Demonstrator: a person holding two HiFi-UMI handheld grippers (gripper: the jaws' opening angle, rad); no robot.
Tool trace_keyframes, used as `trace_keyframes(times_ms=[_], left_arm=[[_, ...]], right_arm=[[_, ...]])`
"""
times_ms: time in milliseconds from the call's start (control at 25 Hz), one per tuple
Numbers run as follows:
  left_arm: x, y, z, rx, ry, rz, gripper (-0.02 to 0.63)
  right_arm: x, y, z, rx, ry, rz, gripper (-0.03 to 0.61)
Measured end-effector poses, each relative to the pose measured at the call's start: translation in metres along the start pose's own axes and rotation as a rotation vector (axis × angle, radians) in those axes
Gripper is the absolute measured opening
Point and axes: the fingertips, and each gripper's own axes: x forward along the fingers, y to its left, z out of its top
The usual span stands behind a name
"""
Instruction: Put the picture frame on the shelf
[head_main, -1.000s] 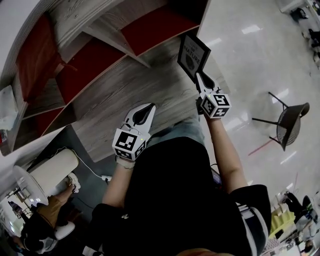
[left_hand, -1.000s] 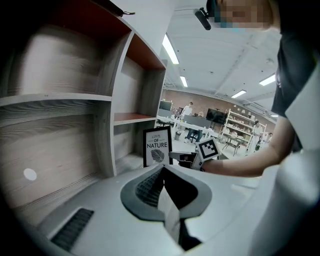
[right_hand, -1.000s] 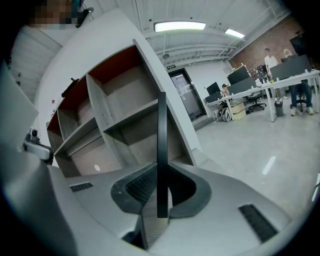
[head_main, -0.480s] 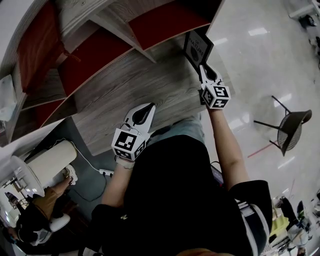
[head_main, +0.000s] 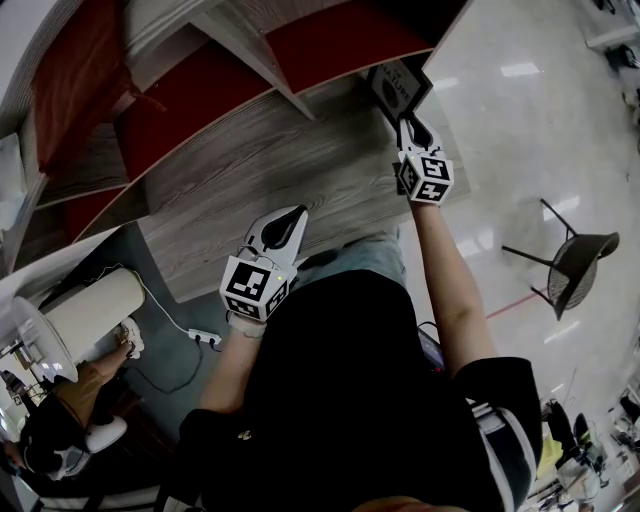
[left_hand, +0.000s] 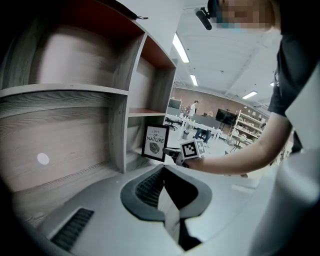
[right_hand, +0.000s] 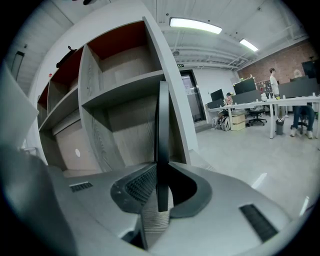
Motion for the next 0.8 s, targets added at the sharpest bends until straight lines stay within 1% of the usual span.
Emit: trace_keyframes(times_ms=[120,240,360,600,800], left_arm=[[0.001,0.002,0.000,-0.005,-0.001,0.008,0.009],[0.000,0.004,-0.001,-0.012,0.001,0.019,0.009],[0.001,0.005,-0.001,-0.020,0.001,0.028,0.009],[0.001,0.010,0.000,-0.030,0.000,0.046,0.009],[0.001,0.011,-0.001,-0.036,0.005,0.053,0.009]], right_arm=[[0.012,-0.006,-0.002,-0.008,0.011,-0.019,0.061],[0.023,-0.012,-0.012,-0.044,0.043,-0.028,0.063],[0.031,-0.015,-0.014,-0.059,0.057,-0.037,0.063],[0.045,-0.019,-0.016,-0.060,0.074,-0.081,0.066],[0.052,-0.025,-0.019,-0.036,0.070,-0.141,0.069]])
